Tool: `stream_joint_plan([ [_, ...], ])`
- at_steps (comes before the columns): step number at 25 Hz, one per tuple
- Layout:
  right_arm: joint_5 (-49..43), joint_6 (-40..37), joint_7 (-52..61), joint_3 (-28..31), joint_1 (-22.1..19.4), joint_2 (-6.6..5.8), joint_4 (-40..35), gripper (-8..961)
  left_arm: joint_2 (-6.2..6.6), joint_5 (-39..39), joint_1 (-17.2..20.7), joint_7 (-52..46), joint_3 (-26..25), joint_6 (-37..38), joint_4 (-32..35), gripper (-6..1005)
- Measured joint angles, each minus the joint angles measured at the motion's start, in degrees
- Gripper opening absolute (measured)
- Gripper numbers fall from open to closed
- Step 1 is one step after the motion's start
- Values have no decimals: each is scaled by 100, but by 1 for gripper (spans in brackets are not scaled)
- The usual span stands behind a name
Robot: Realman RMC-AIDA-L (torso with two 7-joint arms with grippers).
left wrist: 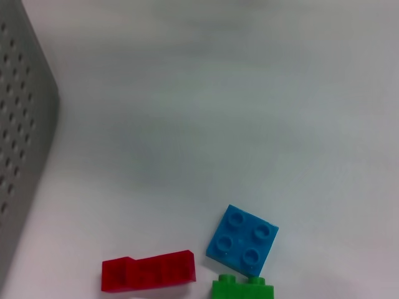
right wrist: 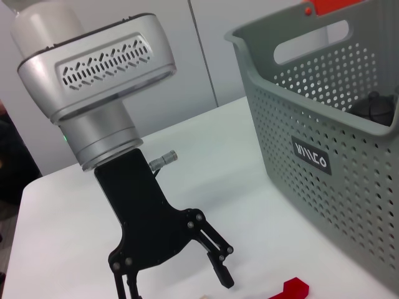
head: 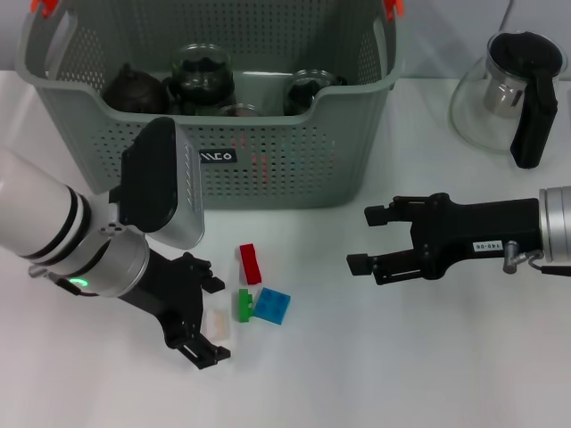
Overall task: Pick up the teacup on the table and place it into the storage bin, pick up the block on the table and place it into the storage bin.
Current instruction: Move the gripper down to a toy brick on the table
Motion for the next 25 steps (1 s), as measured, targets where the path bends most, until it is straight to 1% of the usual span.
stream_joint_plan([
  [8, -4, 9, -15, 0, -2, 1, 47, 926, 3, 6, -29, 9, 8, -64, -172, 916],
  [14, -7, 9, -17, 0, -8, 8, 47, 925, 0, -3, -35, 69, -10, -146, -223, 718],
  [19, 1, 9, -17, 0, -15, 10, 46, 925, 0, 7, -33, 79, 4, -194, -242, 620],
  [25, 10, 9, -17, 0, -16, 11, 46, 925, 0, 8, -33, 79, 10, -218, -253, 575],
])
